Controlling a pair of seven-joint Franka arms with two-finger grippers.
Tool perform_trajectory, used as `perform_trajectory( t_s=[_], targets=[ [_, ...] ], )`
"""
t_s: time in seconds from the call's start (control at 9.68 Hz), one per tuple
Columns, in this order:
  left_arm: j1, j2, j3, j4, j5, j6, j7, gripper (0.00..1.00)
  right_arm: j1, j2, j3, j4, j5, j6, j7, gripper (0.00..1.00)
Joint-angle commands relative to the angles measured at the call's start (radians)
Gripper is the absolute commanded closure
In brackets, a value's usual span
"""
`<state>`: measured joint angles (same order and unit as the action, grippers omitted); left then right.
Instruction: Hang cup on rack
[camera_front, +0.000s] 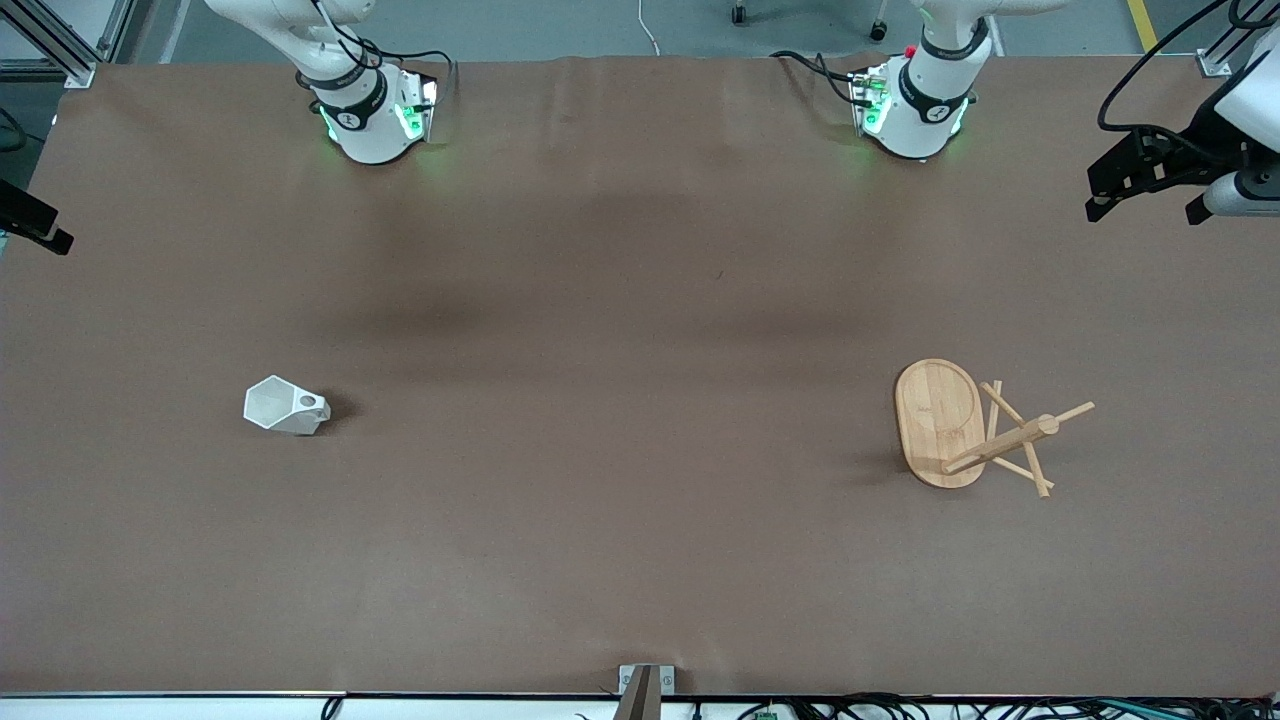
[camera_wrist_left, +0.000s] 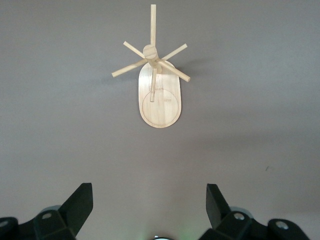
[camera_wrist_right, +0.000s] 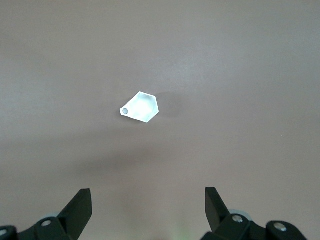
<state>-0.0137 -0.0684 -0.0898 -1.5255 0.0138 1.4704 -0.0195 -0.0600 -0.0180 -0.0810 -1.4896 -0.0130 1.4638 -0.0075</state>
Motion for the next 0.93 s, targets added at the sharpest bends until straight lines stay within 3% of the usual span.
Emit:
perform_trajectory(
  t_s=[0.0,0.83],
  targets=[
    [-0.005,0.01,-0.004,-0.022,0.014,-0.001,0.012,0.0,-0.008,-0.013,0.004,-0.011,-0.002,-0.005,-0.003,0.0],
    [-0.009,0.056,-0.005,0.016,0.006,0.002,0.012,0.0,-0.015,-0.007,0.003,-0.005,-0.002,-0.002,-0.012,0.0]
  ],
)
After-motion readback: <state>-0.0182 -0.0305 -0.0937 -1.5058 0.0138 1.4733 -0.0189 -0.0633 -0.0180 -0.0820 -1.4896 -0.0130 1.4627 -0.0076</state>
